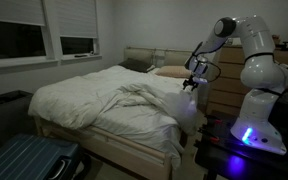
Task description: Spread the bed fully
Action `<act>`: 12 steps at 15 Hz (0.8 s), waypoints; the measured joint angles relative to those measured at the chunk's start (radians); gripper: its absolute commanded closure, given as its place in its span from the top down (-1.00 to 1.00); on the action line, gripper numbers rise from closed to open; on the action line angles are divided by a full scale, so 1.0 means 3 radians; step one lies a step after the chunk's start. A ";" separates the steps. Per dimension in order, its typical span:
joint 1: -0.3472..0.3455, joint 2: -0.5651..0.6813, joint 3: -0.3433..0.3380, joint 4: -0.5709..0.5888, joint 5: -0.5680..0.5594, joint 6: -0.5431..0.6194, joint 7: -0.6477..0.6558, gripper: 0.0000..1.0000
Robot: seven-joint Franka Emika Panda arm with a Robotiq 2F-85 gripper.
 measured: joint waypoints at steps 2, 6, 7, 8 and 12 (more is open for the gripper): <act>-0.0205 0.0089 0.0177 0.0094 0.0000 -0.0093 0.0000 1.00; -0.0451 0.0292 0.0396 0.0238 -0.0035 -0.0145 -0.0003 0.35; -0.0488 0.0330 0.0437 0.0268 -0.0046 -0.0145 -0.0013 0.17; -0.0522 0.0360 0.0476 0.0294 -0.0051 -0.0145 -0.0034 0.02; -0.0626 0.0399 0.0599 0.0354 -0.0115 -0.0145 -0.0057 -0.59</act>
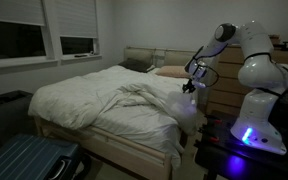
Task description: Spread the bed fully
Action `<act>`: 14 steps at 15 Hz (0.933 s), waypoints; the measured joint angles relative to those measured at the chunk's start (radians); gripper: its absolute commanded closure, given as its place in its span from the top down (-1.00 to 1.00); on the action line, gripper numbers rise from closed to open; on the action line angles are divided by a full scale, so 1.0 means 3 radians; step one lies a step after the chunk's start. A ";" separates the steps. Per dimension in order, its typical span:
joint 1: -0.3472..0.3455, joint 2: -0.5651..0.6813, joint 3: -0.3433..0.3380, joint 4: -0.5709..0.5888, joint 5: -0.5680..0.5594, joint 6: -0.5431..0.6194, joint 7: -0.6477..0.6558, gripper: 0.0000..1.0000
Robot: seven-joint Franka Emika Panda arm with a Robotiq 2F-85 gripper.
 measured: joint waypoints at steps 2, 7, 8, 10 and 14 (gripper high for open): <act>-0.0043 0.0000 0.0043 0.0015 -0.0051 0.0000 -0.0001 -0.90; -0.0110 -0.0001 0.0089 0.0031 -0.0222 -0.0060 -0.0001 -0.98; -0.0114 -0.0003 0.0092 0.0032 -0.0252 -0.0073 0.0001 -0.98; -0.0128 -0.0019 0.0113 0.0032 -0.0302 -0.0145 0.0001 -0.98; -0.0160 -0.0135 0.0202 0.0024 -0.0344 -0.0356 -0.0012 -0.98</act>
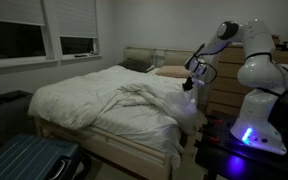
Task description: Spread the bed fully
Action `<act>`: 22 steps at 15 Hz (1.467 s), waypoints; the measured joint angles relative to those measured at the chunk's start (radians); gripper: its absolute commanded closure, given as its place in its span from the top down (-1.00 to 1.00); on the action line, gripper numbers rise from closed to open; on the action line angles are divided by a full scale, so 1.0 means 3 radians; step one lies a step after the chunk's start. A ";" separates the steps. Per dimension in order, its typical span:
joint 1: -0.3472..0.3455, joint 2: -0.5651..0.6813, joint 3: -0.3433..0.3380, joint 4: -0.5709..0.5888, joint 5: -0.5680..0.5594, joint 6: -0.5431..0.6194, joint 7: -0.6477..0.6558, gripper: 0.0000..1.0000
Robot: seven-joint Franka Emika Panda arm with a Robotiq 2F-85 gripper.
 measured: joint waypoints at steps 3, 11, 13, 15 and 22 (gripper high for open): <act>-0.0010 -0.0168 0.0089 -0.0042 0.0003 -0.0232 -0.0118 -0.98; 0.0171 -0.0711 0.0182 -0.0396 0.0112 -0.1019 -0.0900 -0.98; 0.0310 -0.0850 0.0136 -0.0540 0.0112 -0.1170 -0.1112 -0.98; 0.0494 -0.0986 0.0049 -0.0686 0.0106 -0.1297 -0.1285 -0.98; 0.1256 -0.1447 -0.0335 -0.1224 0.0030 -0.1542 -0.1763 -0.98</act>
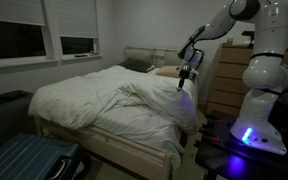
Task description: Spread the bed fully
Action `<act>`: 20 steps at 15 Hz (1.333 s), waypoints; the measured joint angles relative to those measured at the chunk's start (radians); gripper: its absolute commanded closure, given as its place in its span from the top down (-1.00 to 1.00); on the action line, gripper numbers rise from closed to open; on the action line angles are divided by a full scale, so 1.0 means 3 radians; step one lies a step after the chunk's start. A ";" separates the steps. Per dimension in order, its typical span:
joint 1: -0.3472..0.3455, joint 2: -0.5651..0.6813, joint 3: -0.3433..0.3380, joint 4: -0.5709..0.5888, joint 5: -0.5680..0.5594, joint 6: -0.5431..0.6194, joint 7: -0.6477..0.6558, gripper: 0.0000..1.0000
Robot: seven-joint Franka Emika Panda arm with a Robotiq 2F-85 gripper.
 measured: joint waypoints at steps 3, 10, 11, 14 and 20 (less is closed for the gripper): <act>0.0366 -0.0197 -0.0122 -0.0241 -0.0014 -0.0021 -0.0148 -0.98; 0.1084 -0.0509 -0.0157 -0.0661 -0.0116 -0.0020 -0.0240 -0.98; 0.1168 -0.0539 -0.0150 -0.0711 -0.0144 -0.0017 -0.0250 -0.98; 0.1404 -0.0602 -0.0120 -0.0852 -0.0209 -0.0016 -0.0292 -0.98; 0.1737 -0.0687 0.0019 -0.1076 -0.0279 0.0015 -0.0456 -0.98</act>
